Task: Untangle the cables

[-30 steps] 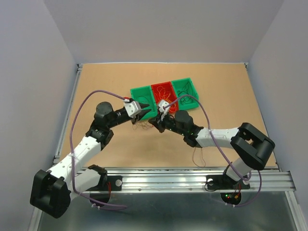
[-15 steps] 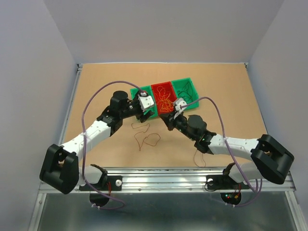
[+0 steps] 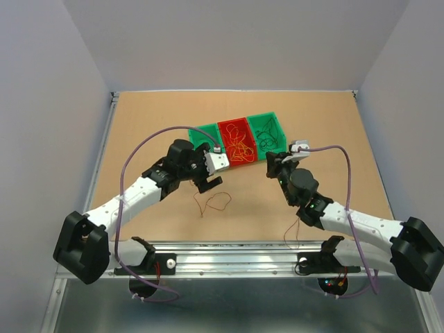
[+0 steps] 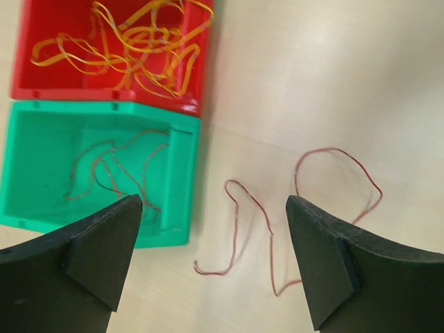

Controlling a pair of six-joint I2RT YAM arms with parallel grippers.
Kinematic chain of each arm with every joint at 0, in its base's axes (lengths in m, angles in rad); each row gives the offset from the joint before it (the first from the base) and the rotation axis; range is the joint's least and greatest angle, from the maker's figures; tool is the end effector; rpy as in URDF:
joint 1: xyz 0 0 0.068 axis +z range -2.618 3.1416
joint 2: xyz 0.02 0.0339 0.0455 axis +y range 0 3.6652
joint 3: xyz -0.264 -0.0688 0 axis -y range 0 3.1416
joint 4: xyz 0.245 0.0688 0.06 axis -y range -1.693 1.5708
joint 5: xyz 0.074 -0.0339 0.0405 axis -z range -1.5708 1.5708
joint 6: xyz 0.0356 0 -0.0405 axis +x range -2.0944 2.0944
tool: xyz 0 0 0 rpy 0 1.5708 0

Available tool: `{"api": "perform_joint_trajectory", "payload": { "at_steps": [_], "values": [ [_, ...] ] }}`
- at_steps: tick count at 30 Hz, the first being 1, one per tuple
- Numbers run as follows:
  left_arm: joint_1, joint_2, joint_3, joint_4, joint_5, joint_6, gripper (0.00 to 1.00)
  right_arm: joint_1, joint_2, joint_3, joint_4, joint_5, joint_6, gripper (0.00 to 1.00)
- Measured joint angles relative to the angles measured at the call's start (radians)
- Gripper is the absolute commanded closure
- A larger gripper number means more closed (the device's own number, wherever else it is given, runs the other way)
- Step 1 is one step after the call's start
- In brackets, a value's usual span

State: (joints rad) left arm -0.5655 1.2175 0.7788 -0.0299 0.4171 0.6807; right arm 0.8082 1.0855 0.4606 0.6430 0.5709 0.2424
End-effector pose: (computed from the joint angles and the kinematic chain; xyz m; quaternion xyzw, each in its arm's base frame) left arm 0.2211 -0.1574 0.2633 0.5744 0.6136 -0.1466 0.5216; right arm 0.1760 0.1563 0.2542 0.0052 0.7017 0.1726 0.6912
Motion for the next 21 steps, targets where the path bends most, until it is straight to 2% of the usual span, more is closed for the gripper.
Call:
{"api": "perform_joint_trajectory", "payload": {
  "at_steps": [8, 21],
  "values": [
    [-0.095, 0.092, 0.0, -0.101, -0.129, -0.016, 0.01, -0.045, -0.024, 0.0, -0.118, 0.037, 0.069, 0.99],
    [-0.1, 0.216, 0.007, -0.141, -0.214, -0.061, 0.01, -0.057, -0.035, 0.0, -0.166, 0.035, 0.099, 0.99]
  ]
}}
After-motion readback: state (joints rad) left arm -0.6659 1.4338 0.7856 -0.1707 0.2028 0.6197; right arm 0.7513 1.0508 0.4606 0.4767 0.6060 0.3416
